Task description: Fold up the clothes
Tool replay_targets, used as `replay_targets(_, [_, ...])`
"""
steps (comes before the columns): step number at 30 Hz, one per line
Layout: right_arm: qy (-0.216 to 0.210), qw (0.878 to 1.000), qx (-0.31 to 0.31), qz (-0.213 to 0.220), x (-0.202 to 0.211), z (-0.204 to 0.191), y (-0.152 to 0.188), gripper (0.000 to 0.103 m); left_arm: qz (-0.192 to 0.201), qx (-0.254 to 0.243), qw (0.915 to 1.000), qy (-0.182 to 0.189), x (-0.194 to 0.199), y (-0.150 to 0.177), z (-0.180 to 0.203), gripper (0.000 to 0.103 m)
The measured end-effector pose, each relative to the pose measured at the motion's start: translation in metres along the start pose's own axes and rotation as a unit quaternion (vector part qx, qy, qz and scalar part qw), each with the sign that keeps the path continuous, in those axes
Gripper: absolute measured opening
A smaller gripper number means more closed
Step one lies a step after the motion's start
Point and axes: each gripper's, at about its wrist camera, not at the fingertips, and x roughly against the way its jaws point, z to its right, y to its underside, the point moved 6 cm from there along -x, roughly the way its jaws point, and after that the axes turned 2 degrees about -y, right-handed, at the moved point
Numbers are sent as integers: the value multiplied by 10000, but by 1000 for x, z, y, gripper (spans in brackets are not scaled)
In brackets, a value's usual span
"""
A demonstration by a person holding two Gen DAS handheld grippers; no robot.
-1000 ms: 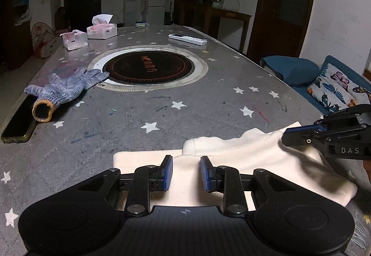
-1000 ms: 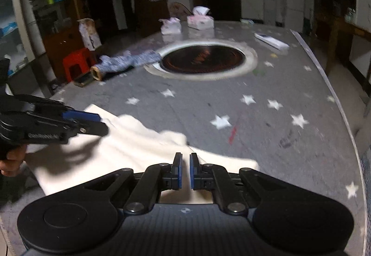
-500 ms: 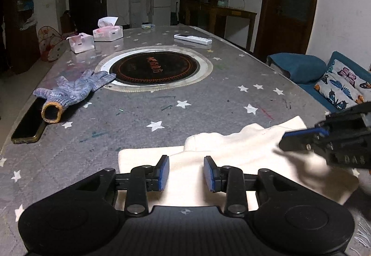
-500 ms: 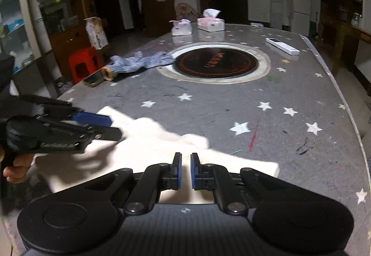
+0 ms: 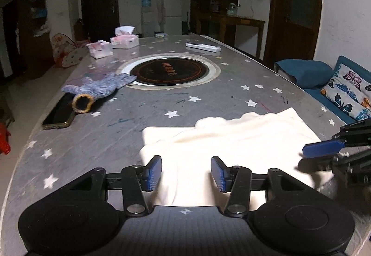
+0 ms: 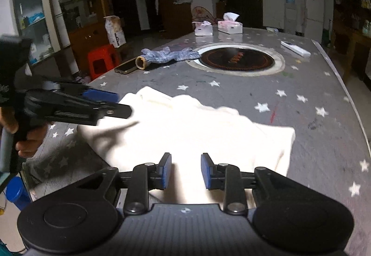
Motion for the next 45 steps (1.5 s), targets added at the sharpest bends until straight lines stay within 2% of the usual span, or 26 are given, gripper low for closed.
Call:
replay_targets(7, [167,9998,-92,-8,-1,10,17,27,-124,88,9998,-161,6,27,-8,50])
replay_targets(16, [427,9986,298,-134,3,18,22,27,-236,448,9984,236,10,39,0,47])
replay_targets(20, [438,9988,128,-186,8,29,23,27,-198,478,9983,279,18,40,4,49])
replay_targets(23, [508,9981,266,-212,11,24,19,27,-107,527,9982,253,27,37,2,49])
replay_targets(26, [394,9987,317,-96,16,15,12,27,-51,540,9983,215,31,37,-1,50])
replay_targets(29, [34,9997,232,18,19,1,6,27,-96,514,9985,156,32,41,-2,50])
replay_targets(36, [-380,9978,545,-42,-4,-39,7,27,-116,542,9984,99,33,47,-3,50])
replay_targets(39, [-283,9965,757,-188,-16,-46,16,27,-119,582,9982,75,36,48,-7,51])
replay_targets(45, [-323,9945,993,-101,-7,-59,0,26,-5,679,9977,15,42,45,-15,51])
